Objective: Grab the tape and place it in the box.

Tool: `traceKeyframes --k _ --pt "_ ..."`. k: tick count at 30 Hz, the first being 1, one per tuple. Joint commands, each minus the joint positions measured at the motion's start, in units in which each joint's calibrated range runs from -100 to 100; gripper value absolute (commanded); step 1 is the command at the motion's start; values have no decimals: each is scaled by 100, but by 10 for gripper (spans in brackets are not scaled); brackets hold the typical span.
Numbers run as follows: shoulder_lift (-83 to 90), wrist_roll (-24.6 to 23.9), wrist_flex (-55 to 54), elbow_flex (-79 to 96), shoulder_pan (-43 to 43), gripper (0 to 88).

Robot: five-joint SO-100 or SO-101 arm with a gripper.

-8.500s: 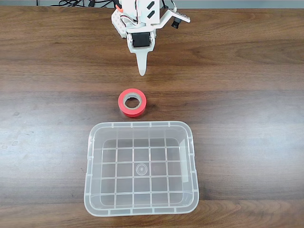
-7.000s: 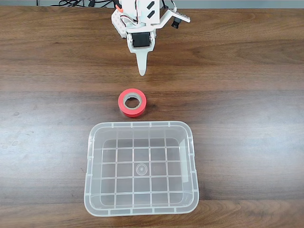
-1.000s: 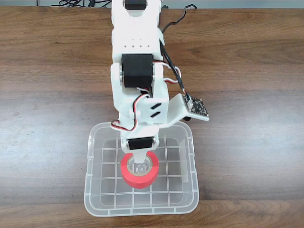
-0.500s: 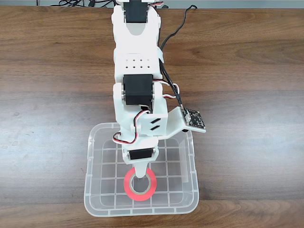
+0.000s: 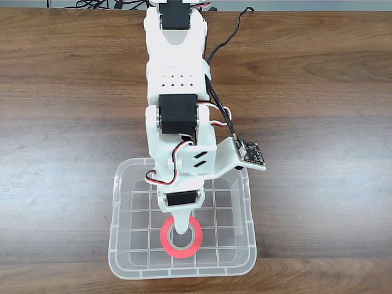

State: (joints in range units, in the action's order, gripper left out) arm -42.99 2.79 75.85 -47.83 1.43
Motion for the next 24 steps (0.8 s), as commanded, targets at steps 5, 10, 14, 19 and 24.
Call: traceKeyframes --k 5,10,14,19,24 --pt "1065 -10 575 -495 -48 170" --pt "1893 -21 1354 -495 -26 13" --pt "2577 -21 2056 -486 -33 13" --pt "3358 -16 2415 -337 -40 13" --pt "4444 27 2415 732 11 13"
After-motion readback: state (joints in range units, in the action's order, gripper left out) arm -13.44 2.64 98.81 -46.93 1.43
